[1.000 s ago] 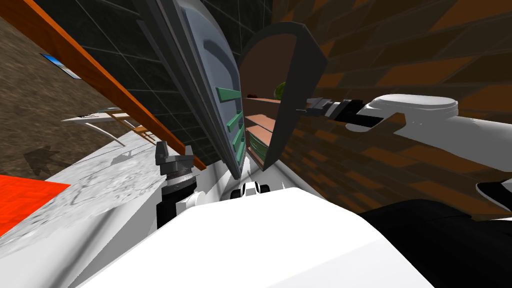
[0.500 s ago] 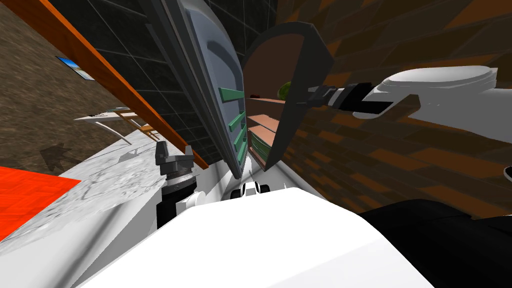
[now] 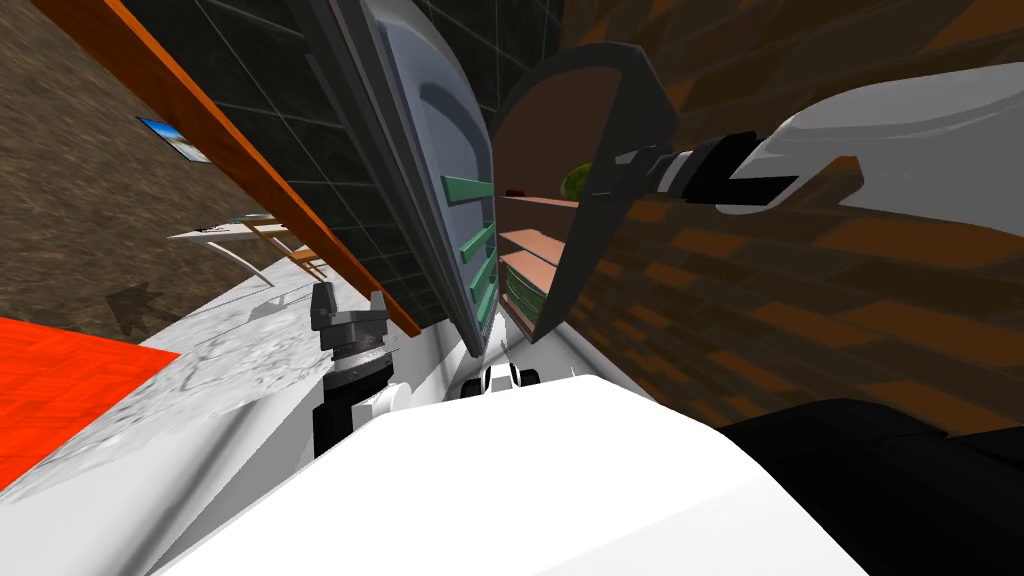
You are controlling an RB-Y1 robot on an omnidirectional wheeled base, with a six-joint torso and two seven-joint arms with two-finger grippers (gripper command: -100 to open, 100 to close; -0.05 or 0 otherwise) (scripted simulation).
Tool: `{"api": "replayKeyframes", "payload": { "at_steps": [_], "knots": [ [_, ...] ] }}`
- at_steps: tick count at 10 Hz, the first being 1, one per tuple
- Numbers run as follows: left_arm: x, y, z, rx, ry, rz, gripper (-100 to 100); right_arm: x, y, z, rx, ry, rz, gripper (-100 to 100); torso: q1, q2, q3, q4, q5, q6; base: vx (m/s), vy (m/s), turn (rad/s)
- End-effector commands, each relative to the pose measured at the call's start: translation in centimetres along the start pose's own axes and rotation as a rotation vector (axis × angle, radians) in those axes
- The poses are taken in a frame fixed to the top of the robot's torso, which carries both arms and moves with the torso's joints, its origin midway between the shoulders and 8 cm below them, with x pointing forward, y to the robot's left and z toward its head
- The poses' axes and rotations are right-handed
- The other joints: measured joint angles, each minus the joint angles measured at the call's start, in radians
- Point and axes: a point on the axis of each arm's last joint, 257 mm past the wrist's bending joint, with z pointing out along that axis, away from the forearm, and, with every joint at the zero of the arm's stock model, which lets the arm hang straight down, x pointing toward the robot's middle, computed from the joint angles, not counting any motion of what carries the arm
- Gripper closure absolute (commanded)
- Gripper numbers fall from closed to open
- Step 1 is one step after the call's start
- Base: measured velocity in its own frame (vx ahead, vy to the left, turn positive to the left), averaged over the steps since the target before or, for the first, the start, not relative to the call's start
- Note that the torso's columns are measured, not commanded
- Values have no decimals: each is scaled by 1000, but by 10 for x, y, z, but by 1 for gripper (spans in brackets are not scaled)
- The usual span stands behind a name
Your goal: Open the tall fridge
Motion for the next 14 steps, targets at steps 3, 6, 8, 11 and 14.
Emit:
{"api": "replayKeyframes", "payload": {
  "at_steps": [3, 6, 8, 11, 14],
  "knots": [
    [0, 0, 0, 0, 0, 0, 0, -32, -23, 14, 8, 8, -167, -100, 0, -1, 0, 0, 0, 0, 11, 33, 54],
    [0, 0, 0, 0, 0, 0, 0, -53, -29, 23, 3, 8, -252, -100, -2, 0, 0, 0, -1, 0, 9, 30, 29],
    [0, 0, 0, 0, 0, 0, 0, -66, -36, 27, 10, 9, -312, -100, 0, 0, 0, 0, 0, 0, 7, 33, 41],
    [0, 0, 0, 0, 0, 0, 0, -99, -44, 39, 12, 5, -435, -100, 0, -1, -1, 0, 0, 0, 15, 39, 53],
    [0, 0, 0, 0, 0, 0, 0, -135, -49, 52, 17, -3, -564, -100, 0, 0, 0, 0, 0, 0, 18, 49, 47]
  ]
}}
